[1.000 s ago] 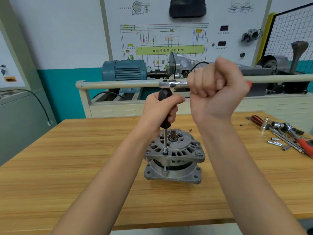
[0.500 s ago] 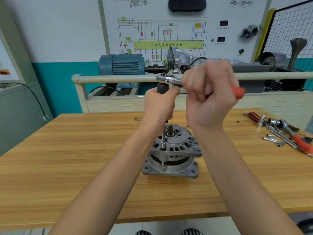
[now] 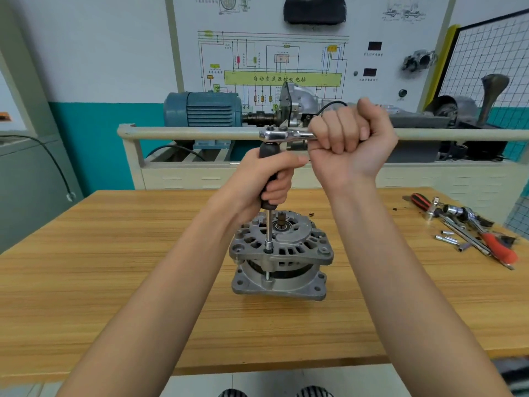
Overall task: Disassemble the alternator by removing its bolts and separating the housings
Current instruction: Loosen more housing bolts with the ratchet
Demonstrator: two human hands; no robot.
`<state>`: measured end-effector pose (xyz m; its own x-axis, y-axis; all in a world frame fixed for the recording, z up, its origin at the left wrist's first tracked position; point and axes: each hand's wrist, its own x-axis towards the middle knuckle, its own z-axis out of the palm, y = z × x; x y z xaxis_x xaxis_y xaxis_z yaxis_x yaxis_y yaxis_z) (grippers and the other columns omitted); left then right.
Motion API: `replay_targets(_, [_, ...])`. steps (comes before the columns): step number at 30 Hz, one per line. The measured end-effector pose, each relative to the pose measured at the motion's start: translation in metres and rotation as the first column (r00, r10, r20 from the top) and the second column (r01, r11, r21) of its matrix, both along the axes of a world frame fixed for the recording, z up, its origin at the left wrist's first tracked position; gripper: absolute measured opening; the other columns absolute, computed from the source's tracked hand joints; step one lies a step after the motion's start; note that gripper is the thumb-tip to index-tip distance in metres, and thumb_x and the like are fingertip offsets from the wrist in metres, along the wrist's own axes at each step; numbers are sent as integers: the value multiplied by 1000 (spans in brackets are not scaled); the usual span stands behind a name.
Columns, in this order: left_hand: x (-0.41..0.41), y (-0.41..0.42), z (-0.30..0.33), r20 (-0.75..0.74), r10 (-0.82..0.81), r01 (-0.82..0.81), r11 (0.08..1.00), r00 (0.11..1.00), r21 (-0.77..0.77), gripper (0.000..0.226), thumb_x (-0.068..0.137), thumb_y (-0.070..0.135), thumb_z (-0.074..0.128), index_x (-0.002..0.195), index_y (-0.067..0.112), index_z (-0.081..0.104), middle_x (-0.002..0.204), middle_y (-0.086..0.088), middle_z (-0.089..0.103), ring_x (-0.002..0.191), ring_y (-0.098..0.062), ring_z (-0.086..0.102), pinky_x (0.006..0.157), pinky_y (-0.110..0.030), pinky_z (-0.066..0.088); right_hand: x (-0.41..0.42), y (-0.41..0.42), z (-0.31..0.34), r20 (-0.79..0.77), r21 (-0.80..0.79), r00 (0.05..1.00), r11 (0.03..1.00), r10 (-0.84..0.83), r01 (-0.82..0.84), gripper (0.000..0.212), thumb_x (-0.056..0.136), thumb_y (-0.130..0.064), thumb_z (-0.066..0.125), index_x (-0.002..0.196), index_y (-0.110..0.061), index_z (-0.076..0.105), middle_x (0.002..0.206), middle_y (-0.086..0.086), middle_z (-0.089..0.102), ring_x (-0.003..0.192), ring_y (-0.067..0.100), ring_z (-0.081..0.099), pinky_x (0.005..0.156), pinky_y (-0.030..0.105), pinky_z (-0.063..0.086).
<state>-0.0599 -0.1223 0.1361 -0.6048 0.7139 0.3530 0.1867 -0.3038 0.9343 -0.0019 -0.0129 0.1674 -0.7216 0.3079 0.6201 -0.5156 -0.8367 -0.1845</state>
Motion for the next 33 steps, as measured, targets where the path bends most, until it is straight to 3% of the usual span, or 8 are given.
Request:
replay_targets(4, [6, 8, 0, 23, 221, -221, 975, 975, -4, 49, 88, 4, 57, 49, 19, 32, 39, 6, 24, 34, -10, 15, 39, -17, 17, -10, 4, 1, 59, -151, 995, 986, 86, -76, 47, 81, -11, 40, 35, -16, 31, 30, -3, 22, 37, 10, 7, 38, 20, 16])
replay_targets(9, [10, 18, -1, 68, 514, -517, 855, 855, 49, 42, 84, 2, 57, 55, 19, 30, 45, 3, 25, 38, -13, 17, 40, -19, 18, 7, -17, -8, -86, 123, 967, 961, -238, 248, 50, 85, -6, 40, 37, -19, 38, 34, -5, 27, 35, 11, 20, 42, 25, 22])
replay_targets(14, [12, 23, -7, -118, 616, -614, 787, 779, 56, 27, 93, 11, 55, 66, 11, 50, 61, -2, 47, 51, -11, 42, 46, -19, 37, 18, -59, -29, -536, 280, 473, 381, -699, 881, 33, 79, -4, 51, 51, -13, 38, 44, -6, 31, 46, 1, 32, 50, 16, 30])
replay_targets(16, [11, 18, -8, -91, 567, -561, 823, 818, 88, 26, 91, 20, 55, 68, 10, 48, 64, -3, 50, 58, -17, 48, 53, -27, 43, 17, -63, -28, -550, 291, 442, 334, -709, 897, 34, 79, -5, 51, 50, -11, 35, 44, -6, 30, 47, 0, 31, 51, 14, 30])
replay_targets(20, [8, 6, -2, -53, 402, -398, 915, 914, 72, 20, 80, 12, 64, 66, 9, 49, 53, -8, 47, 49, -18, 41, 49, -27, 37, 14, -44, -16, -391, 280, 693, 639, -605, 716, 40, 77, -8, 52, 44, -26, 38, 42, -13, 36, 39, 6, 30, 50, 23, 24])
replay_targets(24, [0, 0, 3, -20, 147, -146, 989, 989, 32, 38, 86, 5, 58, 52, 14, 44, 40, 1, 39, 36, -14, 33, 42, -21, 32, 6, -12, -4, -85, 159, 960, 948, -265, 276, 49, 82, -6, 41, 35, -20, 37, 33, -6, 27, 35, 10, 17, 41, 23, 21])
replay_targets(27, [-2, -2, 7, 12, -41, 42, 997, 999, -61, 46, 88, 10, 56, 46, 18, 39, 36, 5, 28, 30, -9, 22, 38, -19, 20, -4, 5, -4, 66, -92, 998, 996, -2, 8, 44, 77, -10, 44, 35, -17, 32, 31, -4, 22, 29, 11, 18, 39, 21, 18])
replay_targets(33, [3, 10, 7, 23, 240, -239, 970, 971, -32, 53, 88, 3, 53, 44, 21, 31, 37, 6, 23, 32, -10, 15, 38, -17, 15, 2, -6, -6, 24, -27, 990, 990, -140, 140, 47, 81, -9, 42, 35, -19, 33, 33, -4, 22, 31, 10, 20, 39, 23, 20])
